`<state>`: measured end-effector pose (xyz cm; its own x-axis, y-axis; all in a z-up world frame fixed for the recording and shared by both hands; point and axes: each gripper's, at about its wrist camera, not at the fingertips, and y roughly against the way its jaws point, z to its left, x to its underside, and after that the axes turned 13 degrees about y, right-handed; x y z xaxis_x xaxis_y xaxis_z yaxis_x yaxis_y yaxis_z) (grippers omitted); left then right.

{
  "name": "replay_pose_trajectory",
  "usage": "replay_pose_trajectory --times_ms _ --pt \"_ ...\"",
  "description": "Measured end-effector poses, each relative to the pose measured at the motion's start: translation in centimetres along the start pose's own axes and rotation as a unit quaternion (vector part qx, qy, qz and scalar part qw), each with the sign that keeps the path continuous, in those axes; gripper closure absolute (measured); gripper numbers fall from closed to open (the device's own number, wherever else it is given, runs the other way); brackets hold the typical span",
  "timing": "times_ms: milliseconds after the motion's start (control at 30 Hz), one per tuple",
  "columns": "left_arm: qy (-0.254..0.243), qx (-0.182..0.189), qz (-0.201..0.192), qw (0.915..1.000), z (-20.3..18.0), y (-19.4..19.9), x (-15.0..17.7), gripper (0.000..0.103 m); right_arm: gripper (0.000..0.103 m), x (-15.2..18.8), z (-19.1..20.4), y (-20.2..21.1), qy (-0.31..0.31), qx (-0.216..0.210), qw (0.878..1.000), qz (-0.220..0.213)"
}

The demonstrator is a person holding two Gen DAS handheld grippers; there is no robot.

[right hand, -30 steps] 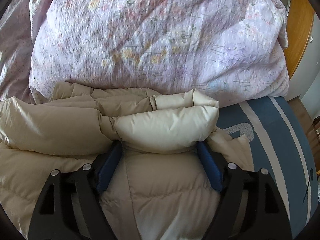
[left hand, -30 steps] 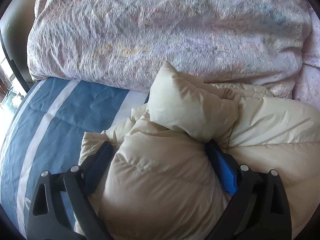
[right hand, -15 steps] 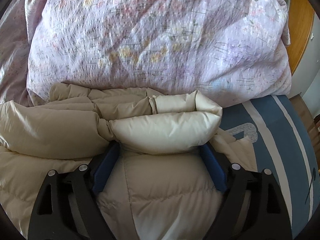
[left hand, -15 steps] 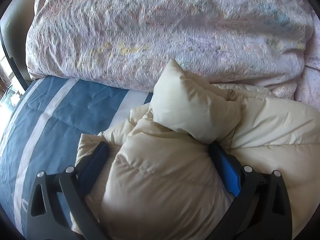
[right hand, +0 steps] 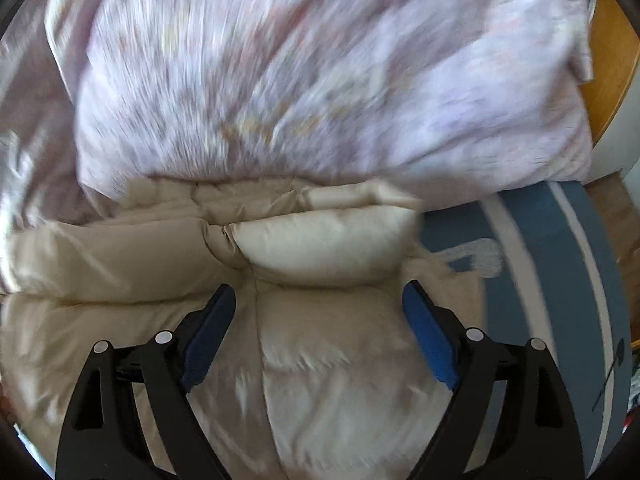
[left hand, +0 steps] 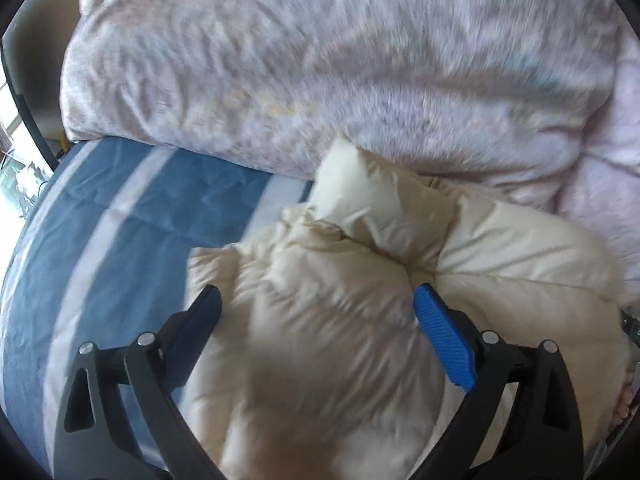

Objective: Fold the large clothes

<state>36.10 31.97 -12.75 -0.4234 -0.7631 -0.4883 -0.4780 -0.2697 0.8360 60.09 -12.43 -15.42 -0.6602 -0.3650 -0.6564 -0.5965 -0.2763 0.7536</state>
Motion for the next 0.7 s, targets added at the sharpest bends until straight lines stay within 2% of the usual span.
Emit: replay_pose_trajectory --times_ms 200,433,700 --pt "-0.002 0.002 0.007 1.0 3.3 2.9 0.7 0.007 0.012 1.8 -5.2 1.5 -0.062 -0.057 0.996 0.042" --pt "0.019 0.014 0.044 0.9988 6.9 4.0 3.3 0.01 0.012 5.4 -7.9 -0.7 -0.109 -0.137 0.978 0.116" --pt "0.046 0.038 0.081 0.995 8.1 3.2 6.1 0.019 0.015 6.4 -8.4 -2.0 -0.132 -0.171 0.97 0.115"
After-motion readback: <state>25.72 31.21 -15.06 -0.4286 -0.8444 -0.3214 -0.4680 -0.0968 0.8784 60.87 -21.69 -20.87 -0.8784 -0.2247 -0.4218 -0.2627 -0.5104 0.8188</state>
